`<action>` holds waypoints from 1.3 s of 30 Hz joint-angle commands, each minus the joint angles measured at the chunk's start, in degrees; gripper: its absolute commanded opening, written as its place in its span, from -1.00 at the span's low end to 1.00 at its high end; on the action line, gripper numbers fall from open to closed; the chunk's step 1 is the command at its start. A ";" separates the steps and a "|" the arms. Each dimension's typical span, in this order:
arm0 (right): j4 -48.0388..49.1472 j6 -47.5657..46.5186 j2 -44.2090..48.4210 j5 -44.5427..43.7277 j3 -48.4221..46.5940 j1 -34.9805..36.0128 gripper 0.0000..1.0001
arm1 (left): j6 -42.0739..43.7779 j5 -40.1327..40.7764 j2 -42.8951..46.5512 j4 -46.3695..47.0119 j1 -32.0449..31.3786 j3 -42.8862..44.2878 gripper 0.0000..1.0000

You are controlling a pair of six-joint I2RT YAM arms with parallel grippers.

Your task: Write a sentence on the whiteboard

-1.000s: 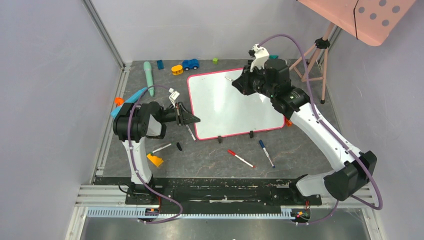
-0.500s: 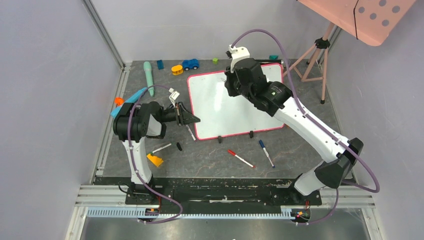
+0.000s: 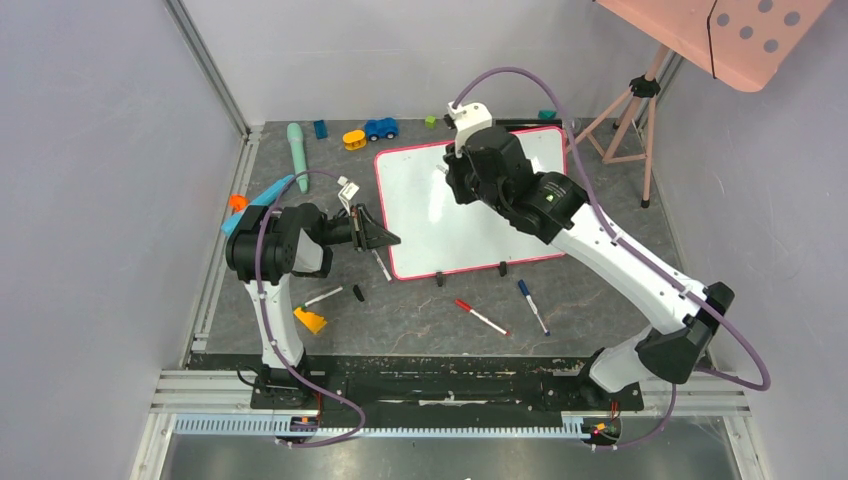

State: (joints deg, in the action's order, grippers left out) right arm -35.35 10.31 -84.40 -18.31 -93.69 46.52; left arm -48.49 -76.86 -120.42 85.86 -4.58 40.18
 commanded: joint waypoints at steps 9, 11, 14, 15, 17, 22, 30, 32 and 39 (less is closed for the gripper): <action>-2.71 -5.66 -7.45 -1.48 -8.51 4.81 -1.00 | 2.15 -0.54 -0.93 3.34 -0.43 -1.07 -0.96; -2.37 -6.34 -7.87 -1.29 -8.57 4.89 -1.00 | 2.00 -0.51 -1.01 3.35 -0.44 -1.07 -0.96; -0.96 -7.95 -7.33 0.36 -6.77 4.89 -1.00 | 2.15 -0.42 -0.95 3.34 -0.43 -1.14 -0.96; -0.50 -8.29 -6.99 0.78 -5.74 4.94 -1.00 | 2.30 -0.40 -0.92 3.34 -0.43 -1.24 -0.96; 0.28 -8.67 -5.95 0.90 -3.63 4.89 -1.00 | 2.35 -0.42 -0.85 3.34 -0.43 -1.15 -0.96; 2.65 -11.29 -3.56 1.21 -0.29 4.89 -1.00 | 2.61 -0.42 -0.86 3.34 -0.43 -1.20 -0.96; -1.29 -14.35 -9.01 2.55 -7.45 4.90 -1.00 | 2.17 -0.57 -0.89 3.34 -0.44 -1.07 -0.96; -1.38 -14.17 -10.15 2.43 -8.51 4.89 -1.00 | 2.25 -0.69 -0.82 3.37 -0.46 -1.07 -0.96; 0.21 -12.64 -12.10 5.50 -10.09 4.89 -1.00 | 2.08 -0.44 -1.04 3.34 -0.45 -1.12 -0.95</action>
State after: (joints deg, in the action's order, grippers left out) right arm -36.93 -2.87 -95.81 -14.61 -101.06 51.37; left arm -48.49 -76.55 -120.42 85.93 -4.58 39.90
